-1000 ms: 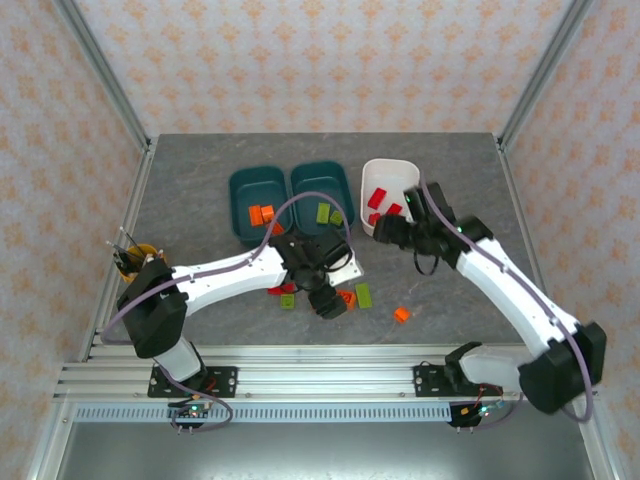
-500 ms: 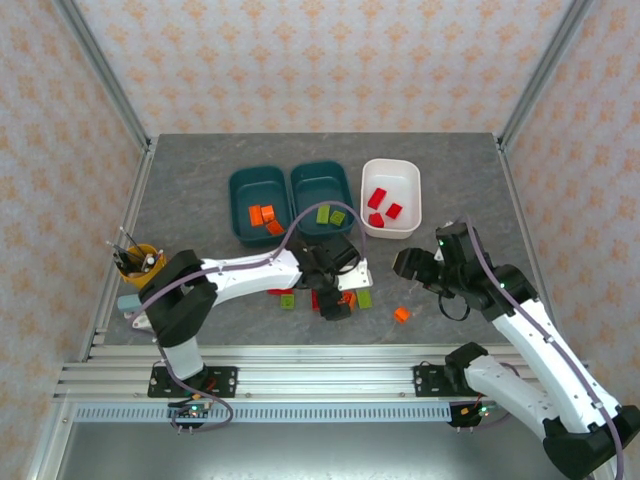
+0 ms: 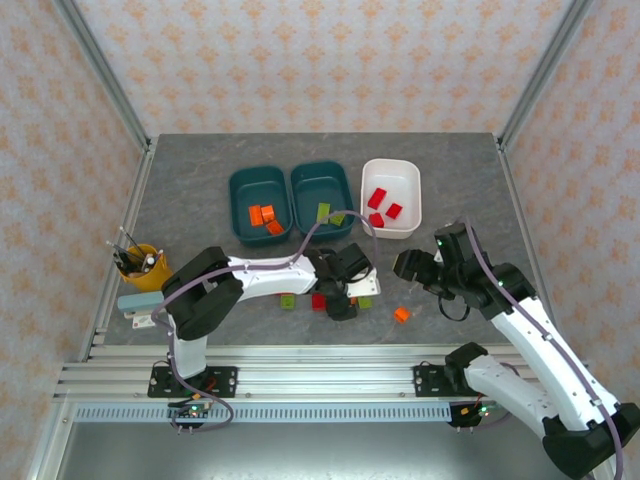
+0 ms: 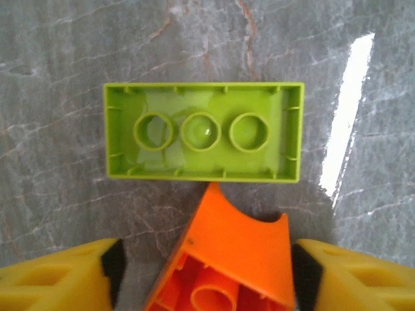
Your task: Sort the legos into containers by color
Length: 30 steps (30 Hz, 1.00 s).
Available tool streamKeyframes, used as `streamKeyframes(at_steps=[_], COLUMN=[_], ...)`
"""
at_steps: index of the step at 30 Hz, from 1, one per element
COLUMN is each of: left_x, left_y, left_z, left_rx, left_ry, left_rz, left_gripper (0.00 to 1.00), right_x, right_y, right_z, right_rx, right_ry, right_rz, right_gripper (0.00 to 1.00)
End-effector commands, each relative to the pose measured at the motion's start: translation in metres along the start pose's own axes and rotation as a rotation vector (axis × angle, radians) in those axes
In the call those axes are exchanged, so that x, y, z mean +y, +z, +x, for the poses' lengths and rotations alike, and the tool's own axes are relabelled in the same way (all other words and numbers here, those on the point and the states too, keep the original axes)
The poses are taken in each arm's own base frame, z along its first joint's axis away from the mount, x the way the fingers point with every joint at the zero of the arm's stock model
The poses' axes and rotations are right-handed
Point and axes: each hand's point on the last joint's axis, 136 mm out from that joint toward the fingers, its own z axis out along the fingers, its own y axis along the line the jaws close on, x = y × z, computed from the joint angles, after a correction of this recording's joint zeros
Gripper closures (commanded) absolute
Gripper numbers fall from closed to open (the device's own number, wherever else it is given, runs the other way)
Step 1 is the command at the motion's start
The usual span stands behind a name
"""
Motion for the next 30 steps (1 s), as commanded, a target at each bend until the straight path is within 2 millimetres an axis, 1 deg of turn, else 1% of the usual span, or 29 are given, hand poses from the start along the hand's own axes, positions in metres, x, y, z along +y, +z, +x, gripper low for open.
streamKeyframes(at_steps=[1, 4, 5, 8, 9, 12, 15, 18, 19, 21, 23, 25, 27, 28, 30], left_x=[0.002, 0.002, 0.002, 0.006, 0.007, 0.017, 0.033, 0.065, 0.078, 0.104, 0.137, 0.167, 0.193, 0.208, 0.234], left_y=[0.001, 0.0, -0.001, -0.008, -0.011, -0.027, -0.053, -0.087, -0.099, -0.118, -0.134, -0.144, -0.149, -0.152, -0.15], left_z=[-0.01, -0.011, -0.012, -0.014, -0.014, -0.016, -0.018, -0.012, -0.008, 0.004, 0.024, 0.045, 0.063, 0.074, 0.096], left_rx=[-0.014, -0.018, -0.02, -0.04, -0.048, -0.076, -0.128, -0.193, -0.214, -0.241, -0.246, -0.243, -0.242, -0.238, -0.222], left_ry=[0.001, -0.013, -0.018, -0.04, -0.048, -0.086, -0.176, -0.326, -0.387, -0.505, -0.653, -0.802, -0.935, -1.016, -1.18], left_rz=[-0.039, -0.05, -0.057, -0.085, -0.098, -0.154, -0.202, -0.278, -0.308, -0.351, -0.398, -0.42, -0.436, -0.45, -0.452], left_gripper=[0.44, 0.58, 0.58, 0.69, 0.71, 0.75, 0.75, 0.75, 0.75, 0.74, 0.73, 0.73, 0.73, 0.73, 0.73], right_x=[0.0, 0.002, 0.004, 0.007, 0.008, 0.013, 0.022, 0.034, 0.041, 0.056, 0.075, 0.096, 0.118, 0.129, 0.148], right_y=[0.0, 0.002, 0.003, 0.003, 0.003, 0.002, -0.001, -0.004, -0.005, -0.002, 0.004, 0.012, 0.021, 0.029, 0.042], right_z=[-0.005, -0.008, -0.009, -0.013, -0.014, -0.02, -0.029, -0.039, -0.042, -0.048, -0.054, -0.06, -0.066, -0.068, -0.074], right_rx=[-0.006, -0.009, -0.012, -0.016, -0.019, -0.03, -0.053, -0.073, -0.077, -0.068, -0.052, -0.048, -0.047, -0.035, -0.019], right_ry=[-0.008, -0.015, -0.017, -0.023, -0.027, -0.04, -0.057, -0.082, -0.097, -0.131, -0.163, -0.19, -0.224, -0.24, -0.266], right_rz=[0.02, 0.022, 0.018, 0.017, 0.016, 0.012, -0.004, -0.035, -0.054, -0.098, -0.151, -0.201, -0.236, -0.242, -0.251], right_gripper=[0.22, 0.23, 0.23, 0.23, 0.23, 0.23, 0.24, 0.24, 0.25, 0.25, 0.26, 0.26, 0.26, 0.26, 0.27])
